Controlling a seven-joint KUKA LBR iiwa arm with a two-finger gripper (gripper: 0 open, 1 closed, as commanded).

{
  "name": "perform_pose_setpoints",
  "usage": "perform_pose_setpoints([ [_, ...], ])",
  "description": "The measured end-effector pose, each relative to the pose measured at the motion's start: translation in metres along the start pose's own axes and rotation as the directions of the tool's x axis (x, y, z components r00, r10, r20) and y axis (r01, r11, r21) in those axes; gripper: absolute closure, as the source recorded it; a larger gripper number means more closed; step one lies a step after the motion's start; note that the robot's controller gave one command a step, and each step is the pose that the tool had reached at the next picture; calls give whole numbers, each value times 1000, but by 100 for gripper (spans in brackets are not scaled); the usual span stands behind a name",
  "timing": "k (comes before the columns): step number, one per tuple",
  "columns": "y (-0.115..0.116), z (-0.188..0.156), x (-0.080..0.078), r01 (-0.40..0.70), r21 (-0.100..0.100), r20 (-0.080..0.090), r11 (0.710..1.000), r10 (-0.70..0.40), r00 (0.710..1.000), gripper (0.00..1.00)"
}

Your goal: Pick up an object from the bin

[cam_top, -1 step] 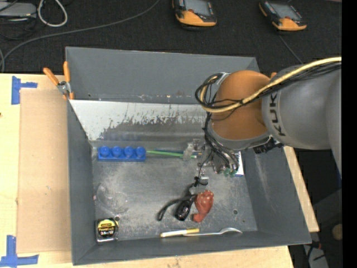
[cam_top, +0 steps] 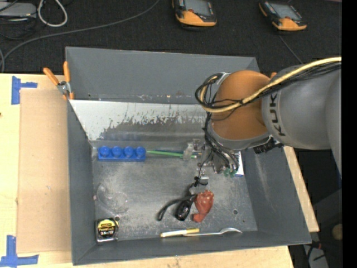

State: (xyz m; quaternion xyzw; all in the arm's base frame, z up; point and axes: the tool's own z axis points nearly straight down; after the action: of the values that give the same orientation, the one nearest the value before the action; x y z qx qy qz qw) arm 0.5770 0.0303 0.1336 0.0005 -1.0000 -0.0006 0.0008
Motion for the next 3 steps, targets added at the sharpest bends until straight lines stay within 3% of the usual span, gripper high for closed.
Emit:
perform_pose_setpoints([
  [1, -4, 37, 33, 199, 1, 6, 980, -199, 980, 0],
  [2, -71, 62, 58, 345, 2, 3, 939, -345, 939, 100],
  [3, -71, 62, 58, 345, 2, 3, 939, -345, 939, 100],
])
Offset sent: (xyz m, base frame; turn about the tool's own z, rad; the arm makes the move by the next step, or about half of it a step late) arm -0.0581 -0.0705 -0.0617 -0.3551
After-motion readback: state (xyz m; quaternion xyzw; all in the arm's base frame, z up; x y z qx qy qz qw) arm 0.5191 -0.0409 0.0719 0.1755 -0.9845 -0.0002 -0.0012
